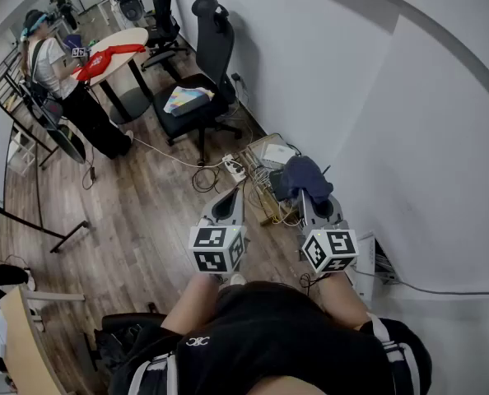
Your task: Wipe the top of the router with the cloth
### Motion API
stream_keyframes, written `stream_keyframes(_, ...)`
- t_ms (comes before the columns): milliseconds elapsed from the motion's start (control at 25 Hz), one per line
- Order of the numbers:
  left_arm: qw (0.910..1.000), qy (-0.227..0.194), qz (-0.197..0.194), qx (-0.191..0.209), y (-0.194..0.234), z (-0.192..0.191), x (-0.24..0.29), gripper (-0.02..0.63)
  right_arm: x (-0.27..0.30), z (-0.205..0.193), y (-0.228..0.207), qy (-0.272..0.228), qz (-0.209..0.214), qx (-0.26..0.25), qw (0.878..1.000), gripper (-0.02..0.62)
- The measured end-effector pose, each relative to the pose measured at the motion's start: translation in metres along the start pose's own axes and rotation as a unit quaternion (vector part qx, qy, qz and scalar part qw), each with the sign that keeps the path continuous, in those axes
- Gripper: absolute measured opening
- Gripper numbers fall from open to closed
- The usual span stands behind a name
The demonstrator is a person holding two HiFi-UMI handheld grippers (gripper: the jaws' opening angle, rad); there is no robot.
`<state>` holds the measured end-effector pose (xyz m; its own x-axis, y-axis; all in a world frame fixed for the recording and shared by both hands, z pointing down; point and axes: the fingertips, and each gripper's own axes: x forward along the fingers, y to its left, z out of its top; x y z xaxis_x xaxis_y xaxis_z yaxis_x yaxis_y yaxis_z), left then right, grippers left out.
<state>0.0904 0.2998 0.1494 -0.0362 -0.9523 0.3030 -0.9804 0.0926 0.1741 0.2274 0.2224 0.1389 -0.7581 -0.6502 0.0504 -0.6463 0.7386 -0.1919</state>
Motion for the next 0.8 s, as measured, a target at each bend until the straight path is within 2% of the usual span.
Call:
stream_keyframes(440,0.9999,0.001,-0.014,-0.002,0.017,-0.001,0.0,0.005,0.011,-0.006,0.018,0.005,-0.004,-0.004,1.0,0.055)
stream_keyframes(800,0.9993,-0.002,-0.036,-0.01,0.047,0.006,0.003,0.005,0.03,-0.003,0.036,0.004,-0.033,-0.013,0.999,0.055)
